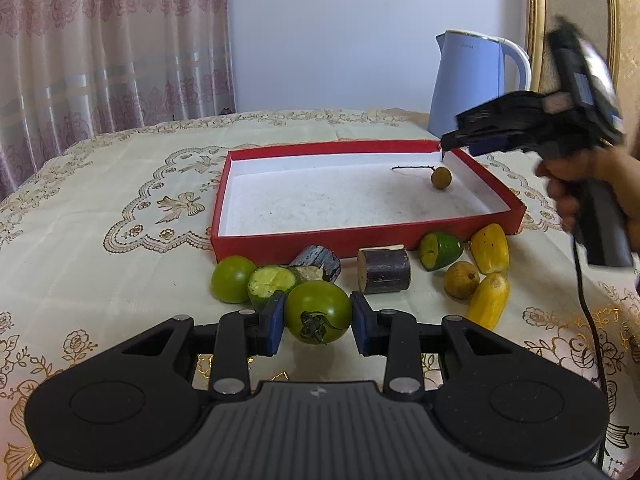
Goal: Organize fruits
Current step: 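Carry the small brown pear into the red tray and open the right gripper, then lift the green tomato into the red tray and open the left gripper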
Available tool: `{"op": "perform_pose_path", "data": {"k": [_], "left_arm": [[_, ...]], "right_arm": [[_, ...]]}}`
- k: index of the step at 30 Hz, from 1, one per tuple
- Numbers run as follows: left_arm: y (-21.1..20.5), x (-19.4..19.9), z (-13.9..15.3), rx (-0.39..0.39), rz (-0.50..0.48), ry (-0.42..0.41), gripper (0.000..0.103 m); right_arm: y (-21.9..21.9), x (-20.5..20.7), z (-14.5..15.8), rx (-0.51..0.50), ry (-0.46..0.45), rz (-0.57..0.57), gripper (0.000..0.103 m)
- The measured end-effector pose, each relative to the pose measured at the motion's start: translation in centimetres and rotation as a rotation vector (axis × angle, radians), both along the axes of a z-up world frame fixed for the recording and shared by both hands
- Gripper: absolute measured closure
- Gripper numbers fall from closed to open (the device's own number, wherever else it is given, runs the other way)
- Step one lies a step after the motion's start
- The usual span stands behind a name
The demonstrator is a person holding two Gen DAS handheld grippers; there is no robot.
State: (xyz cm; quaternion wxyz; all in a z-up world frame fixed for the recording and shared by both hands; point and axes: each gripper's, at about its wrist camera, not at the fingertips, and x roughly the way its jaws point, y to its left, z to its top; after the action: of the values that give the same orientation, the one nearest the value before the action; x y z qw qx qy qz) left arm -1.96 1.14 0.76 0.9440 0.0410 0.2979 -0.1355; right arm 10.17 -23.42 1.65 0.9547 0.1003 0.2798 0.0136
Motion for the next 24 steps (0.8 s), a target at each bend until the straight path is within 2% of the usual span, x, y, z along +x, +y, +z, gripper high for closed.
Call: {"op": "perform_pose_path", "data": {"k": [5,9,11,13,15,16,18,20,24], "left_arm": [[0.1,0.0,0.3,-0.013,0.000,0.001,0.070],[-0.1,-0.2,0.5,-0.004,0.000,-0.009,0.070],[0.0,-0.3,0.8,0.004,0.005,-0.017,0.070],[0.0,-0.2,1.1,0.001,0.007,-0.021,0.070],[-0.1,0.0,1.4,-0.014,0.004,-0.019,0.070],[-0.1,0.2,1.5,-0.023,-0.001,-0.016,0.070],[-0.3,0.6,1.7,-0.033,-0.004,-0.008,0.070],[-0.6,0.9,1.8,-0.028,-0.005,-0.010,0.070],[-1.0,1.4,2.2,-0.014,-0.002,-0.021,0.070]], "right_arm": [[0.7,-6.2,-0.8,0.077,-0.137,-0.013,0.066],[0.6,-8.7,-2.8,0.143,-0.228,-0.036,0.066],[0.0,-8.8,-3.8,0.206,-0.216,-0.030,0.066],[-0.8,-8.9,-4.2,0.225,-0.228,-0.013,0.066],[-1.6,-9.2,-4.5,0.241,-0.248,-0.022,0.062],[-2.2,-9.3,-4.8,0.282,-0.255,-0.020,0.056],[-3.0,-9.3,-5.2,0.340,-0.251,-0.017,0.054],[-3.0,-9.2,-5.4,0.343,-0.252,-0.009,0.052],[-1.7,-9.5,-4.9,0.272,-0.288,0.046,0.050]]}}
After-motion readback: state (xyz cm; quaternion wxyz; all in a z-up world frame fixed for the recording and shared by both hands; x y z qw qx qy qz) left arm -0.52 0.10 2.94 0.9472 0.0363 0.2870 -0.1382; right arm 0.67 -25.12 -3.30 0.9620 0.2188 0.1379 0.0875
